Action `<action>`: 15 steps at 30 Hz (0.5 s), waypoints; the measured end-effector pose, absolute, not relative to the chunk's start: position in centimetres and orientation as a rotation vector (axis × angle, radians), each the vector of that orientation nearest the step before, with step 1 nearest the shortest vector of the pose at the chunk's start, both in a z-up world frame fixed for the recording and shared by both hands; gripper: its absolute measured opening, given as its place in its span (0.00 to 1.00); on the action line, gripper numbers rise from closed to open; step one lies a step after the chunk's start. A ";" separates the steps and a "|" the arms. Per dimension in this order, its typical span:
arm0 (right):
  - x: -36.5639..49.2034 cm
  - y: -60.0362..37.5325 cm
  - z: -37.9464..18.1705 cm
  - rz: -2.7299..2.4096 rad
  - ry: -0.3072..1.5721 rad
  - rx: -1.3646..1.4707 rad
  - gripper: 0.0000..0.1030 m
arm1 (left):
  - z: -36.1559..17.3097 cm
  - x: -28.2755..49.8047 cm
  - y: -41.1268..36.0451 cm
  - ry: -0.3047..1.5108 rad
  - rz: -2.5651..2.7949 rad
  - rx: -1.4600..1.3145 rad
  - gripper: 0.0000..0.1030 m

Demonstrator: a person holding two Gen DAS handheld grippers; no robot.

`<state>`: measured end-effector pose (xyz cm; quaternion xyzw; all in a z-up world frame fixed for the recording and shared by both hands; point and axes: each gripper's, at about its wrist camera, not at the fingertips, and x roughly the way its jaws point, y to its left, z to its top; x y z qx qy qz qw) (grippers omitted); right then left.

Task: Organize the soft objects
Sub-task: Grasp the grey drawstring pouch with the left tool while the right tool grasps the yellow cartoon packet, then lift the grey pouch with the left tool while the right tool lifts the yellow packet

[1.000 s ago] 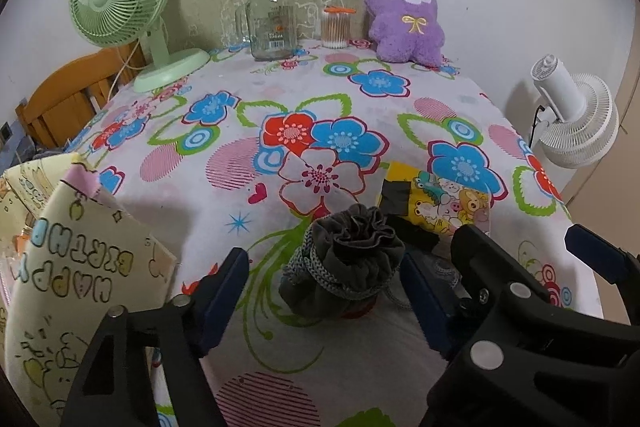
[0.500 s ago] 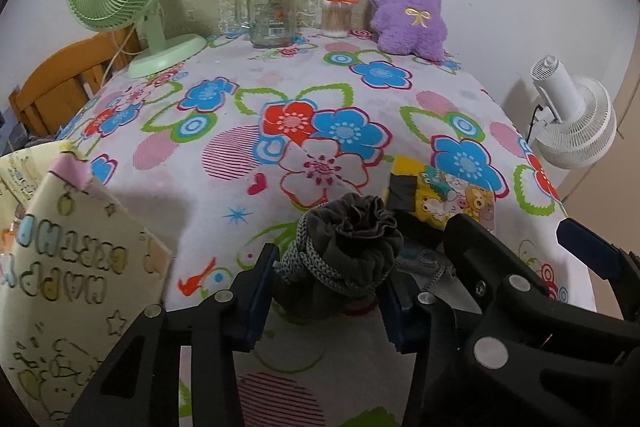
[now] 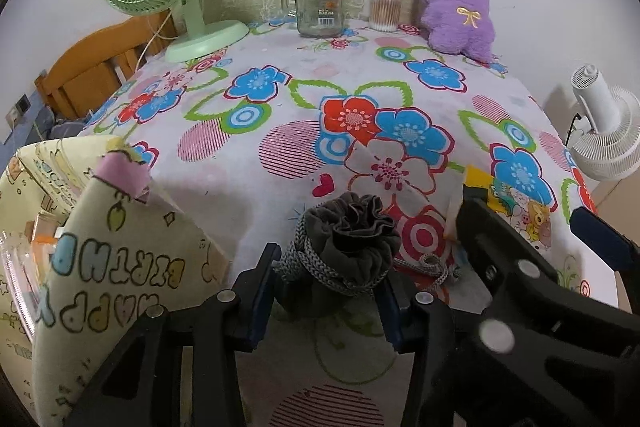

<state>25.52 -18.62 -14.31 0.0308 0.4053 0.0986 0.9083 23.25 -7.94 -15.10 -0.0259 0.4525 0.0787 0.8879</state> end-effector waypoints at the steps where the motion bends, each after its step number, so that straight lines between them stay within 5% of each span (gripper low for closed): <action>1: 25.7 -18.6 -14.4 0.204 0.837 0.060 0.98 | -15.1 23.3 -8.0 0.941 0.162 -0.050 0.45; 10: 27.2 -18.3 -15.6 0.195 0.864 0.060 0.97 | -15.5 23.6 -8.3 0.944 0.160 -0.042 0.45; 15: 27.6 -17.8 -16.3 0.174 0.886 0.008 0.87 | -15.6 23.6 -8.6 0.935 0.157 -0.012 0.45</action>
